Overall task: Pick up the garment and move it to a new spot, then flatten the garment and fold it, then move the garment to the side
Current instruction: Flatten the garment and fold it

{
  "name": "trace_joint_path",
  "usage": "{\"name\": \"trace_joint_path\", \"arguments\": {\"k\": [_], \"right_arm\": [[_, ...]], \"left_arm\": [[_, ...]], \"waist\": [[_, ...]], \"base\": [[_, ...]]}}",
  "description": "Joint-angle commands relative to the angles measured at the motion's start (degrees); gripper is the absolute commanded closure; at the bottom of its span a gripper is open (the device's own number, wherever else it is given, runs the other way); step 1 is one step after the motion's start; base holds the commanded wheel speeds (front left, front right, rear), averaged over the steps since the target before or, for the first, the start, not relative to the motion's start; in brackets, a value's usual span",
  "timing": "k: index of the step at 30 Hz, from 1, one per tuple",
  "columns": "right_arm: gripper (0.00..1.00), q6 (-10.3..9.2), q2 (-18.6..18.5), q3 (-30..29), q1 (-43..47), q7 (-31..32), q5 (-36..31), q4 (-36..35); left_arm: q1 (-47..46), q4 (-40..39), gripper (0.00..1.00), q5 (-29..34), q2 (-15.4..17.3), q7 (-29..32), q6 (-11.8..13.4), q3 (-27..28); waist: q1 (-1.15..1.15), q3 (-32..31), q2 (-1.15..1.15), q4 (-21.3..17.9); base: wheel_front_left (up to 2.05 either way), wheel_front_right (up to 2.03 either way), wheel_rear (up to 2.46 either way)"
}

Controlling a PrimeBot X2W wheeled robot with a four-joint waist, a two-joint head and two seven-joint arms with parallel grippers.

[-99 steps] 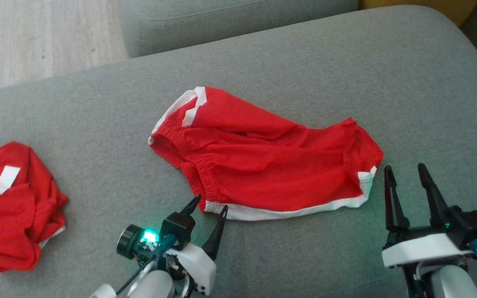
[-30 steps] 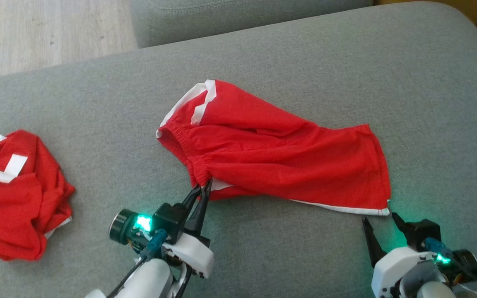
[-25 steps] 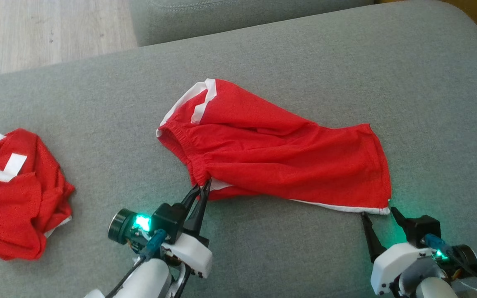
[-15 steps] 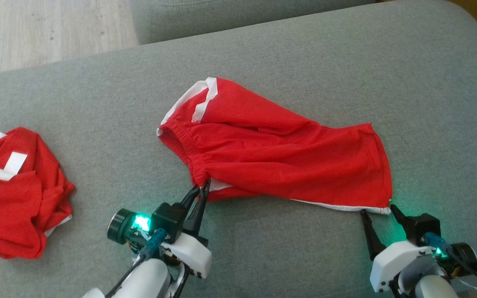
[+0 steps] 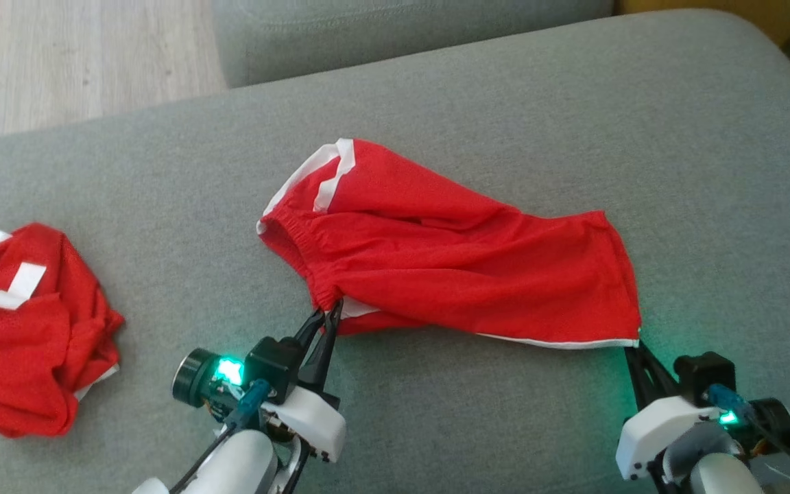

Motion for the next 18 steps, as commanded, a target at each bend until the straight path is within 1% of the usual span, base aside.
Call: {"name": "trace_joint_path", "arguments": {"k": [1,6,11,18], "right_arm": [[1.0,-0.04,-0.3,1.0,-1.2,-0.9,-0.5,-2.3],[1.0,-0.04,-0.3,1.2,-0.1,-1.5,-0.4,-5.0],[1.0,-0.04,-0.3,1.3,0.1,-0.8,1.2,-9.4],[1.0,-0.04,-0.3,1.6,-2.6,1.7,3.5,-17.2]], "left_arm": [[-1.9,-1.5,1.0,-0.6,1.2,-0.4,0.5,1.5],[-1.1,-1.7,1.0,-1.0,1.9,-0.6,0.7,1.6],[-1.3,-2.5,1.0,-0.6,3.5,0.0,0.1,1.0],[-4.9,-5.8,1.0,1.5,7.7,2.6,-2.7,-0.5]], "waist": [[0.0,-0.8,0.0,-0.3],[0.0,-2.9,0.0,-0.7],[0.0,-4.6,0.0,-0.9],[0.0,-6.1,0.0,-0.9]], "base": [[0.0,0.0,0.0],[0.0,0.0,0.0],[0.0,0.0,0.0],[0.0,0.0,0.0]]}}
